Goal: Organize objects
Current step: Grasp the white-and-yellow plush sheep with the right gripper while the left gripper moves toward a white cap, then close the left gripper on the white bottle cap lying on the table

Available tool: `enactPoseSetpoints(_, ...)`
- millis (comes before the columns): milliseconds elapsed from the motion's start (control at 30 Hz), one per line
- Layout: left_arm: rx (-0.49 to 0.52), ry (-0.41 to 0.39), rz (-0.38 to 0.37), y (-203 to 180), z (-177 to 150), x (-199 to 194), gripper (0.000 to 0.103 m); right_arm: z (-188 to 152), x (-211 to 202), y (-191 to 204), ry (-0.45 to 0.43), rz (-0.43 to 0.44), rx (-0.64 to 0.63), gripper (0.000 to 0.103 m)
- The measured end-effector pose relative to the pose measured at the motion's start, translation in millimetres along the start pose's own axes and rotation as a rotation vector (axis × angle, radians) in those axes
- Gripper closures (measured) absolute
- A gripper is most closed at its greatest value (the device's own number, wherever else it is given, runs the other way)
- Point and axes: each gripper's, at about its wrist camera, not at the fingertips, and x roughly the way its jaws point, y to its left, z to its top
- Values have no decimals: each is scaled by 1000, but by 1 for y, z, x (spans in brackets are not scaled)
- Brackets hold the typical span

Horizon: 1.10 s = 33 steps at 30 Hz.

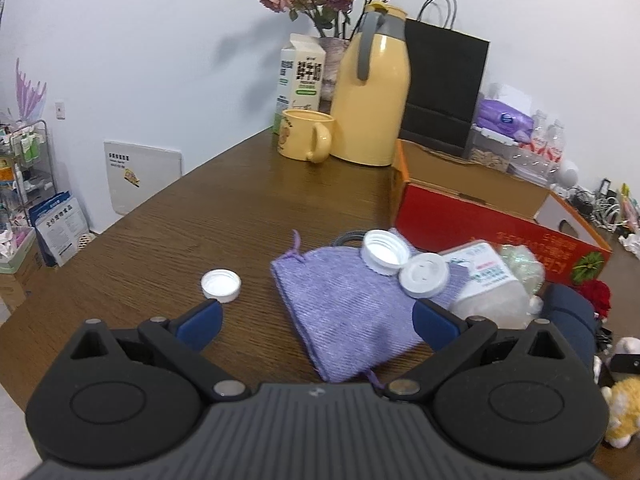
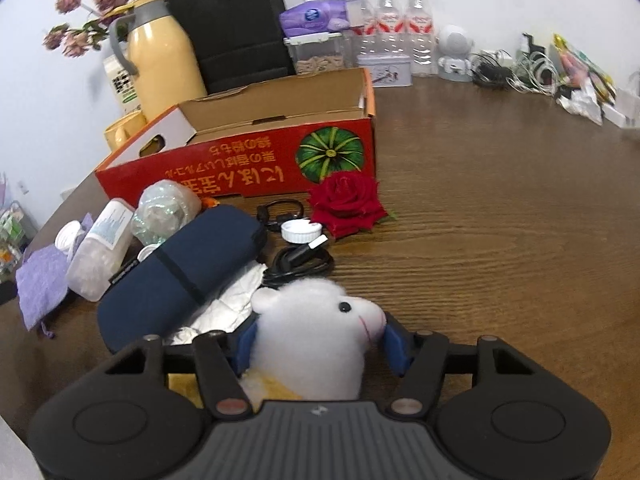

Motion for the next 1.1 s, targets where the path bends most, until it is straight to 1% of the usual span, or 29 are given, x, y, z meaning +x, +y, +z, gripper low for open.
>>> enactPoseSetpoints(267,-7,4,106,25,12,14,0,5,0,-2,-43,36,-11,47)
enactPoseSetpoints(400,-5,6,136,40,16,21,0,8,-3,-1,-56,37,-15,48)
enactPoseSetpoints(500,13,28,146,48,17,28,8,9,-6,-3,-68,31,-7,48)
enactPoseSetpoints(567,26,45,154,52,17,31,21,10,-6,-4,-74,25,0,48)
enactPoseSetpoints(633,24,59,148,57,18,35,27,11,-7,-5,-80,22,4,48)
enactPoseSetpoints(833,14,78,127,67,21,51,30,12,-6,-1,-91,22,2,48)
enactPoseSetpoints(900,23,98,117,67,21,57,41,11,-6,-1,-92,21,6,48)
enactPoseSetpoints(933,23,103,115,67,20,58,51,11,-6,-1,-92,21,9,48)
enactPoseSetpoints(967,26,91,128,66,19,58,62,10,-6,-1,-94,21,11,48)
enactPoseSetpoints(1000,24,87,132,66,19,59,66,10,-7,-1,-95,22,11,48)
enactPoseSetpoints(1033,15,85,122,67,19,58,74,10,-7,-1,-97,22,10,48)
enactPoseSetpoints(1100,8,83,100,68,19,57,74,9,-8,-2,-99,22,8,48)
